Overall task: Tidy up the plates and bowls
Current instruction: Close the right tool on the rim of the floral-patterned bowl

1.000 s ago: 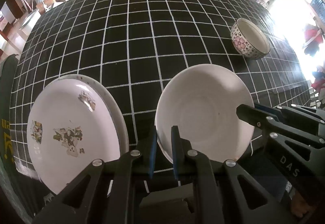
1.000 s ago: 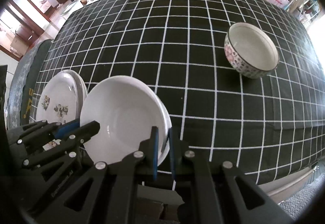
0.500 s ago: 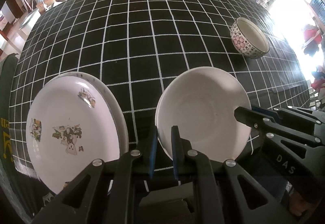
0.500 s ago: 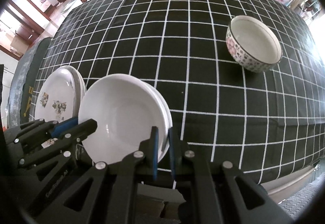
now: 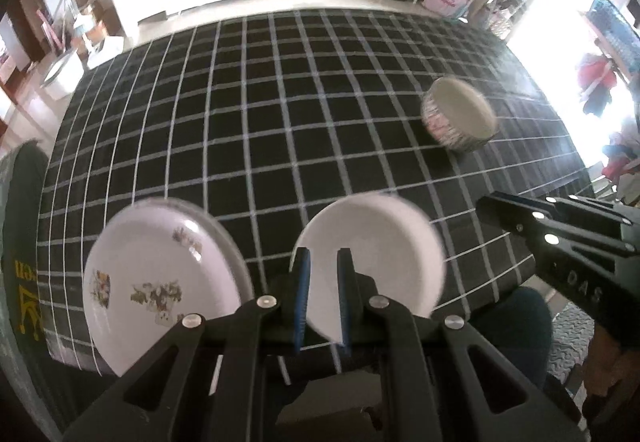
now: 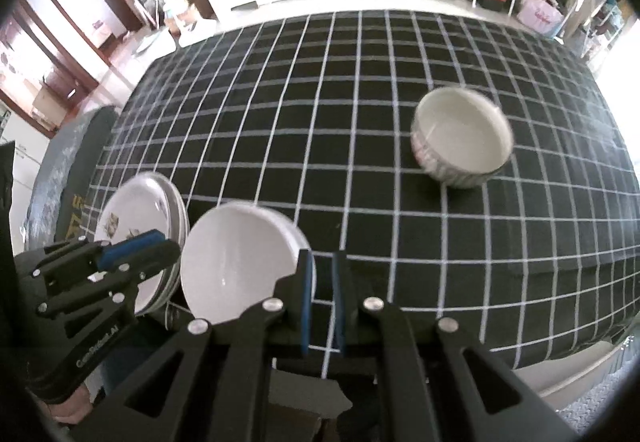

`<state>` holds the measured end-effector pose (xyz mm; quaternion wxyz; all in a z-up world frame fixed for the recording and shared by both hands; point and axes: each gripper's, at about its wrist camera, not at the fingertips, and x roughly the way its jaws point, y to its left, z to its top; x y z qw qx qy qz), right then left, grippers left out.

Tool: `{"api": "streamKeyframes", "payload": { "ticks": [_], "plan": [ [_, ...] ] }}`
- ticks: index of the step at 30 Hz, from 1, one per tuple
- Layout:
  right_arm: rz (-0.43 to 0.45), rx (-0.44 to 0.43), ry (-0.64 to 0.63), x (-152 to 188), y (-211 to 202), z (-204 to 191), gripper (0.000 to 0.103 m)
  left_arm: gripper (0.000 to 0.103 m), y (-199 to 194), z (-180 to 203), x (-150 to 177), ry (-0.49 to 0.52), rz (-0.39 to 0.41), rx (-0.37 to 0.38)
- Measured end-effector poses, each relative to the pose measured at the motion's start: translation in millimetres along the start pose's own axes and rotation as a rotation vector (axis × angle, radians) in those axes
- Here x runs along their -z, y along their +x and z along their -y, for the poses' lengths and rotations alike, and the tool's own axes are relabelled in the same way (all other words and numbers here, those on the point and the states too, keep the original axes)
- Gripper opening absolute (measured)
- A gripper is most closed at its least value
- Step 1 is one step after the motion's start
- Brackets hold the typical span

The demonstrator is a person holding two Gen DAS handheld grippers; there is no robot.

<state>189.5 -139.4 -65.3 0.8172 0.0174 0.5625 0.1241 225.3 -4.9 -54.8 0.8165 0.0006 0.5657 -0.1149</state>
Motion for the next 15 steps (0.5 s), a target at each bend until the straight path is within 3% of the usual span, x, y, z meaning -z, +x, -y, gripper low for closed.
{"api": "streamKeyframes", "payload": {
  "ticks": [8,15],
  "plan": [
    [0.057,0.033,0.054,-16.9,-27.2,48.2,0.013,0.01,-15.1,52.6,-38.6,0.088,0.049,0.027],
    [0.044,0.059,0.11,-42.6,-29.1,98.1,0.013,0.01,0.4,90.2,-78.7,0.108,0.035,0.046]
  ]
}}
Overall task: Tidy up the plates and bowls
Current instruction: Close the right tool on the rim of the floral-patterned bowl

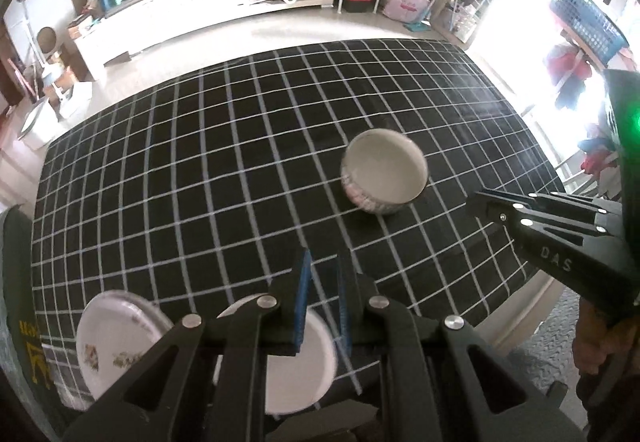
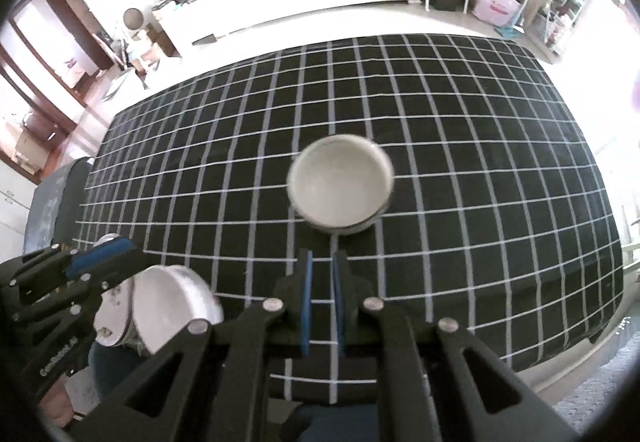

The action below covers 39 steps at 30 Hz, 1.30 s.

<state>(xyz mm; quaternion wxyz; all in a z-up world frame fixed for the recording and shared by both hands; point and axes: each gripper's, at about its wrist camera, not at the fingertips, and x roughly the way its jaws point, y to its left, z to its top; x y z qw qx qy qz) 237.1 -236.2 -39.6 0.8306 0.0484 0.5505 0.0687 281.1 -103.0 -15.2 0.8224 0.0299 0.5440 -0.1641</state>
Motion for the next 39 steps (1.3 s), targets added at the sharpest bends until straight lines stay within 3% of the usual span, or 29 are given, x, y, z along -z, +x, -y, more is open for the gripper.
{"api": "streamKeyframes", "payload": {
  "ticks": [8,14,19,32,39],
  "plan": [
    [-0.048,-0.014,0.066,-31.9,25.3,42.2,0.013,0.01,47.6,30.5,-39.5,-0.034,-0.061,0.039],
    [-0.113,-0.06,0.115,-50.0,65.7,63.1,0.013,0.014,101.6,25.1,-59.6,-0.118,-0.159,0.088],
    [-0.148,-0.055,0.132,-58.8,91.6,73.0,0.013,0.014,131.4,21.7,-70.0,-0.122,-0.186,0.055],
    [-0.183,-0.076,0.11,-49.1,111.9,73.6,0.017,0.014,168.1,40.5,-62.5,-0.021,-0.226,-0.015],
    [-0.185,-0.063,0.061,-36.7,112.9,58.3,0.017,0.014,166.4,23.9,-53.0,-0.043,-0.242,-0.025]
  ]
}}
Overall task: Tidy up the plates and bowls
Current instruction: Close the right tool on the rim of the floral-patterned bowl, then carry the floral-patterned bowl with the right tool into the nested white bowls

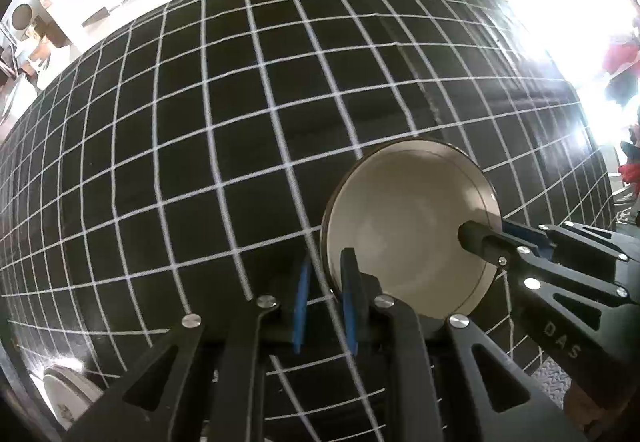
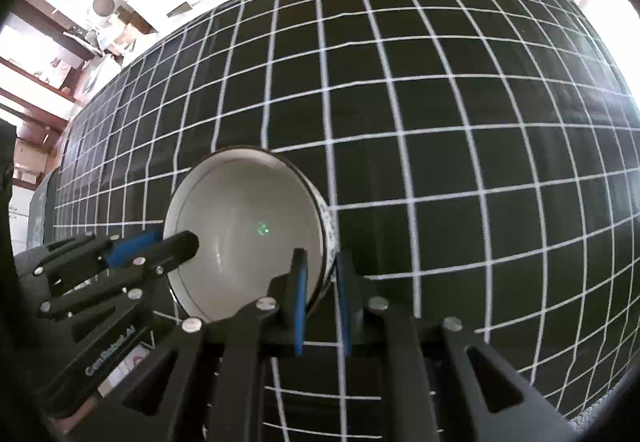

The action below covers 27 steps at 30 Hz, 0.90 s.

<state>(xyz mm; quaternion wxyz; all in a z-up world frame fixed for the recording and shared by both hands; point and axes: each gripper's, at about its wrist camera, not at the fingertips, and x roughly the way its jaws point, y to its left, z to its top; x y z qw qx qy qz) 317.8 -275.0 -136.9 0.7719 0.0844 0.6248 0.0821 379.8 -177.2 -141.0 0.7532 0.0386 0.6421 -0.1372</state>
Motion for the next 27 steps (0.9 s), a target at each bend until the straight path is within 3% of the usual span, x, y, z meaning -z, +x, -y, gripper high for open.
{"api": "streamKeyframes", "payload": {
  "ticks": [9,27],
  "plan": [
    [-0.019,-0.027,-0.068,9.8,12.2,-47.4,0.017,0.014,-3.7,-56.2,32.1,0.003,-0.046,-0.064],
    [-0.063,-0.04,-0.188,13.6,38.9,-134.9,0.018,0.013,-14.6,-195.2,98.9,-0.091,-0.044,-0.061]
  ]
}}
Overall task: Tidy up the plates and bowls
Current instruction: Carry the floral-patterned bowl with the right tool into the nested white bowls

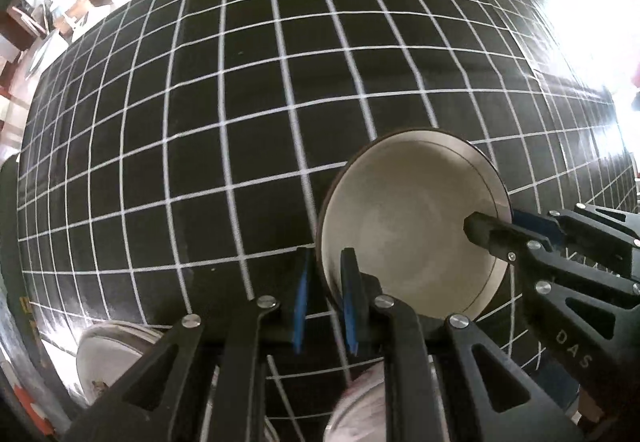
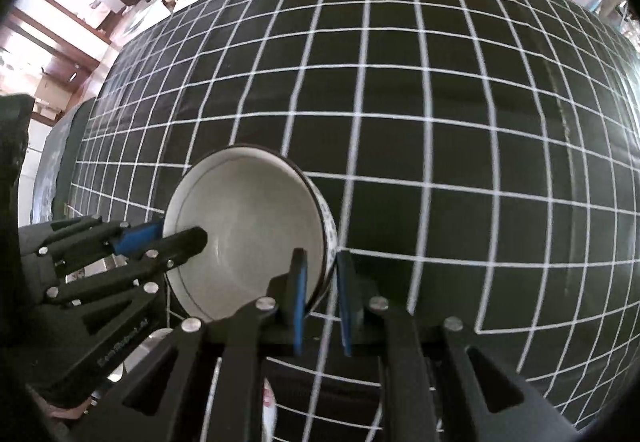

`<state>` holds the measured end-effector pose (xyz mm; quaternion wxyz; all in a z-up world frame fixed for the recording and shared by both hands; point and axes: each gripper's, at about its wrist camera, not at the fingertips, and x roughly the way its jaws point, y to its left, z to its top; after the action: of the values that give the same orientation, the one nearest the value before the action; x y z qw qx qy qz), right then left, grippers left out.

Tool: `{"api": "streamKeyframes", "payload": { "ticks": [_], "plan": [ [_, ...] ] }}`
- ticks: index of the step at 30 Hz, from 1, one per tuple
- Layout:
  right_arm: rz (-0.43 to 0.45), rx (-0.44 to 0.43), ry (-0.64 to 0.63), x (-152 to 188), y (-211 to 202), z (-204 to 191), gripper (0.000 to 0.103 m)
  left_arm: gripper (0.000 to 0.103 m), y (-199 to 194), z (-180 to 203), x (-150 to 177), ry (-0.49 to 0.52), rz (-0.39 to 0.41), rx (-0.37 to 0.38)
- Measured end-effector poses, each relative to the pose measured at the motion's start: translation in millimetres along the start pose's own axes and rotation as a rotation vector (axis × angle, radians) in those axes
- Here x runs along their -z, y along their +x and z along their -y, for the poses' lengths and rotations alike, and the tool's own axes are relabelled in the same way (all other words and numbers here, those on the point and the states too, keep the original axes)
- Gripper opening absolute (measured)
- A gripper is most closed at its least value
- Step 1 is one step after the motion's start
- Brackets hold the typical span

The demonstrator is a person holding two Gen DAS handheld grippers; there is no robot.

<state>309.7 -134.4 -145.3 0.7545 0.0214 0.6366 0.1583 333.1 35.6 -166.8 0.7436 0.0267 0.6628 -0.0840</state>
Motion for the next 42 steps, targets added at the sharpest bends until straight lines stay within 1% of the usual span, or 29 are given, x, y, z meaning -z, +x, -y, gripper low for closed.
{"api": "streamKeyframes", "payload": {
  "ticks": [2,6,8,11,17,21,24,28,31,32,33,39,42],
  "plan": [
    [-0.001,0.013,-0.009,-1.5,2.7,-8.5,0.018,0.011,1.2,-8.3,5.0,-0.011,0.009,0.007],
    [0.009,0.046,-0.005,0.5,3.8,-20.2,0.018,0.011,1.8,-17.8,12.7,-0.023,0.026,0.001],
    [0.011,0.037,0.02,1.3,3.7,-20.6,0.018,0.011,2.7,-21.7,14.8,-0.034,0.029,0.0],
    [0.014,0.03,0.034,2.9,3.6,-23.7,0.018,0.011,-3.7,-37.6,21.9,-0.053,0.043,0.006],
    [0.045,0.053,0.042,-1.3,-5.9,-34.4,0.018,0.011,-32.8,-47.0,18.2,-0.053,0.091,0.011],
    [0.092,0.064,0.038,-5.0,-26.3,-43.6,0.018,0.011,-58.2,-55.4,22.8,-0.061,0.136,0.021],
    [0.126,0.068,0.03,-3.9,-46.5,-49.5,0.017,0.011,-81.2,-52.1,24.9,-0.068,0.162,0.029],
    [0.165,0.08,0.016,1.7,-71.3,-55.4,0.018,0.011,-111.6,-53.4,37.2,-0.065,0.203,0.037],
    [0.186,0.089,0.01,8.2,-86.5,-62.4,0.017,0.011,-125.2,-45.9,42.6,-0.063,0.224,0.041],
    [0.19,0.09,0.01,10.8,-90.4,-64.3,0.017,0.011,-131.5,-39.5,38.7,-0.062,0.227,0.041],
    [0.194,0.092,0.009,14.5,-95.2,-66.2,0.017,0.011,-131.2,-32.3,39.4,-0.061,0.231,0.041],
    [0.203,0.093,0.008,32.5,-109.7,-76.3,0.017,0.011,-137.1,-23.6,58.3,-0.061,0.237,0.048],
    [0.202,0.093,0.009,41.8,-114.0,-80.2,0.017,0.011,-139.5,-16.3,77.2,-0.06,0.237,0.049]
  ]
}}
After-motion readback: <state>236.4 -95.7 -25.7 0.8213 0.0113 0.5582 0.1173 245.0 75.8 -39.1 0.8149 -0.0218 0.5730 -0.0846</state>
